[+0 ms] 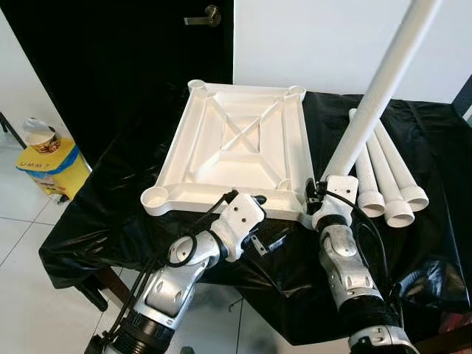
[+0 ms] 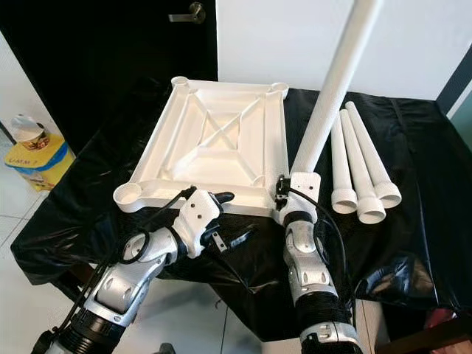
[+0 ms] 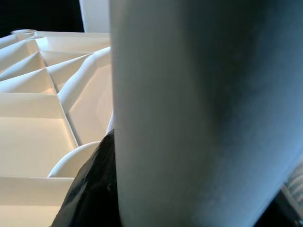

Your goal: Building children table

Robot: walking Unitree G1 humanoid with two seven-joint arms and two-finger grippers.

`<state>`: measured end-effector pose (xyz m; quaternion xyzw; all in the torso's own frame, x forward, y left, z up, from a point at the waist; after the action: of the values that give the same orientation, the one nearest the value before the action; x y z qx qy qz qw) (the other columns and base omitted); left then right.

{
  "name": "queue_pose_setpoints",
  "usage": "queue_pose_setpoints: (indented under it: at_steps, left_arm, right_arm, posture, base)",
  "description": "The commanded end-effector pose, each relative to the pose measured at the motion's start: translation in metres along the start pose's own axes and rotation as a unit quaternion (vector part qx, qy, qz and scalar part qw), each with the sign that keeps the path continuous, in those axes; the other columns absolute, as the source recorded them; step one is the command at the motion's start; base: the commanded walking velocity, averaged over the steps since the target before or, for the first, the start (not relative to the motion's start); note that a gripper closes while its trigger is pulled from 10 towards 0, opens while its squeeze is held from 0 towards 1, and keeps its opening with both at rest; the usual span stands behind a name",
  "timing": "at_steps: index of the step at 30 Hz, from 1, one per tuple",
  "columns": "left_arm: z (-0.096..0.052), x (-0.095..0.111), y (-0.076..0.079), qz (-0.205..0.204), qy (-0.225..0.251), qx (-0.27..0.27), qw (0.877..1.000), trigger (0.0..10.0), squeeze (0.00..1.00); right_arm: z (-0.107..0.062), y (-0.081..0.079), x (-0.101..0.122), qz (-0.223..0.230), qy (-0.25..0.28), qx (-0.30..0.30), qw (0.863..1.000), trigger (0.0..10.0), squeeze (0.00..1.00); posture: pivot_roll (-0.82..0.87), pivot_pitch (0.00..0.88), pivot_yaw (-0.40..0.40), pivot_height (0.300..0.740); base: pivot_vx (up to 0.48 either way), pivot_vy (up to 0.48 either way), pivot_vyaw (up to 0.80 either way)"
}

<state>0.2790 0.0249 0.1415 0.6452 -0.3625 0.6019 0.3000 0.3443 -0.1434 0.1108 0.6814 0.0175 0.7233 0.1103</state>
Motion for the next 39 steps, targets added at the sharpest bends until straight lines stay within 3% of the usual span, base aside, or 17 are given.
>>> queue_pose_setpoints:
  at_steps: [1,13,14,16,17,27,29,30,33,34,37,39]
  left_arm:
    - [0.000,0.002,0.000,0.002,0.004,0.016,1.000,10.0,0.00]
    - [-0.002,0.001,-0.003,0.005,0.001,0.015,1.000,10.0,0.00]
    - [-0.002,0.001,-0.003,0.005,0.000,0.015,1.000,10.0,0.00]
    - [-0.002,0.000,-0.003,0.005,0.000,0.015,1.000,10.0,0.00]
    - [-0.002,0.000,-0.003,0.006,0.000,0.014,1.000,10.0,0.00]
    - [-0.001,-0.001,-0.002,0.007,0.002,0.015,1.000,10.0,0.00]
    - [-0.002,-0.001,-0.001,0.008,0.001,0.013,1.000,10.0,0.00]
    - [-0.002,-0.001,-0.001,0.007,0.000,0.012,1.000,10.0,0.00]
    - [-0.003,-0.002,-0.001,0.006,-0.001,0.012,1.000,10.0,0.00]
    - [-0.003,-0.003,0.001,0.006,-0.003,0.008,1.000,10.0,0.00]
    - [-0.004,-0.004,0.001,0.007,-0.006,0.004,1.000,10.0,0.00]
    - [-0.004,-0.004,0.003,0.008,-0.007,-0.001,1.000,10.0,0.00]
  right_arm:
    - [-0.008,-0.007,-0.017,-0.007,-0.034,0.022,0.999,10.0,0.00]
    - [-0.011,-0.009,-0.009,-0.016,-0.021,0.026,0.999,10.0,0.00]
    - [-0.011,-0.008,-0.008,-0.017,-0.017,0.029,0.999,10.0,0.64]
    - [-0.011,-0.007,-0.008,-0.016,-0.014,0.030,0.999,10.0,0.64]
    - [-0.011,-0.006,-0.006,-0.017,-0.007,0.034,0.999,10.0,1.00]
    - [-0.014,0.010,-0.005,-0.028,0.025,0.095,0.995,10.0,1.00]
    - [-0.016,0.015,-0.005,-0.032,0.035,0.135,0.990,10.0,1.00]
    - [-0.016,0.017,-0.005,-0.035,0.039,0.152,0.987,10.0,0.96]
    - [-0.016,0.018,-0.005,-0.037,0.041,0.162,0.985,10.0,0.96]
    - [-0.016,0.019,-0.005,-0.042,0.045,0.183,0.981,10.0,0.00]
    - [-0.015,0.020,-0.005,-0.050,0.051,0.210,0.975,10.0,0.00]
    - [-0.011,0.023,-0.004,-0.062,0.057,0.260,0.962,10.0,0.00]
  posture:
    - [0.03,0.000,-0.051,0.740]
    - [0.03,0.000,-0.042,0.740]
    - [0.02,0.000,-0.042,0.740]
    - [0.02,0.000,-0.043,0.740]
    - [0.02,0.000,-0.043,0.740]
    - [0.02,0.000,-0.060,0.740]
    - [0.03,0.000,-0.060,0.740]
    - [0.02,0.000,-0.054,0.740]
    - [0.02,0.000,-0.054,0.740]
    - [0.02,0.000,-0.048,0.740]
    - [0.02,0.000,-0.044,0.740]
    - [0.02,0.000,-0.040,0.740]
  base:
    - [0.000,0.000,0.00]
    - [0.000,0.000,0.00]
    - [0.000,0.000,0.00]
    - [0.000,0.000,0.00]
    - [0.000,0.000,0.00]
    - [0.000,0.000,0.00]
    - [0.000,0.000,0.00]
    - [0.000,0.000,0.00]
    - [0.000,0.000,0.00]
    - [0.000,0.000,0.00]
    - [0.000,0.000,0.00]
    - [0.000,0.000,0.00]
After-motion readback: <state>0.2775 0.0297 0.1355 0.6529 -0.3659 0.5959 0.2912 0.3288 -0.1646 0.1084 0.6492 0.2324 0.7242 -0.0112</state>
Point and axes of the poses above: a point about 5 cm out from each wrist's last joint towards the gripper, its own z axis pointing out of the wrist towards the gripper, its own x axis along the axis of the wrist's last joint, y = z × x, the point moved 3 cm from there along z, pointing out of the wrist towards the gripper, and after that the axes turned 12 degrees about -z, right-handed, at the moved point
